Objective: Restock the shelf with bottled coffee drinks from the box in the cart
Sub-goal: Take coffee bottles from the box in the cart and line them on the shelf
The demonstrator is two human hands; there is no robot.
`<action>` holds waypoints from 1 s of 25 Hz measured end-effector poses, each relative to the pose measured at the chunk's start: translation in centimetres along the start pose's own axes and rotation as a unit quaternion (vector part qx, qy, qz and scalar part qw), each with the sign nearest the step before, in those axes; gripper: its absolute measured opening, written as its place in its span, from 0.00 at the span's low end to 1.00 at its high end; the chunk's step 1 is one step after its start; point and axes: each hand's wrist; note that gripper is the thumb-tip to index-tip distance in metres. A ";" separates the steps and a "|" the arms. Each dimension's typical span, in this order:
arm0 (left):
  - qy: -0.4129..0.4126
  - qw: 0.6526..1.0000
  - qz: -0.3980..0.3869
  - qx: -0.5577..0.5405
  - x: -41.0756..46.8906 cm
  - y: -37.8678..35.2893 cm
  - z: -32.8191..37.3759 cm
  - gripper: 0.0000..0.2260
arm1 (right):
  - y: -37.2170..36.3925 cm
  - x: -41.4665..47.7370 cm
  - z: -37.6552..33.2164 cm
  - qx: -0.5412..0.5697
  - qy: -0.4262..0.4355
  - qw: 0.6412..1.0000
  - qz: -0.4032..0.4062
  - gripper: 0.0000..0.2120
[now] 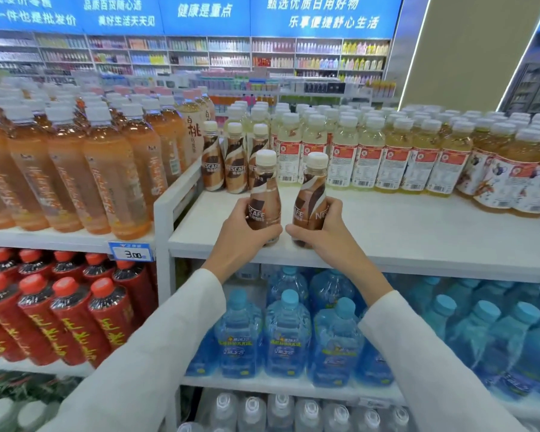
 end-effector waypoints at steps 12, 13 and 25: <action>-0.020 0.995 0.087 0.046 -1.1 -0.5 1.6 0.33 | 0.7 -0.1 -0.3 -0.076 0.011 0.995 0.059 0.31; -0.017 0.994 0.092 0.048 -1.3 -0.6 1.7 0.33 | 1.1 0.1 -0.2 -0.056 0.009 0.998 0.025 0.29; -0.029 0.988 0.137 0.058 -2.2 -1.6 1.3 0.32 | 0.5 -0.9 -0.5 -0.093 0.042 0.993 0.052 0.31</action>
Point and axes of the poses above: each hand's wrist, its own x-axis towards the middle knuckle, its own y-axis out of the back of the hand, z = x × y, and after that the axes turned 8 degrees about y, right-handed
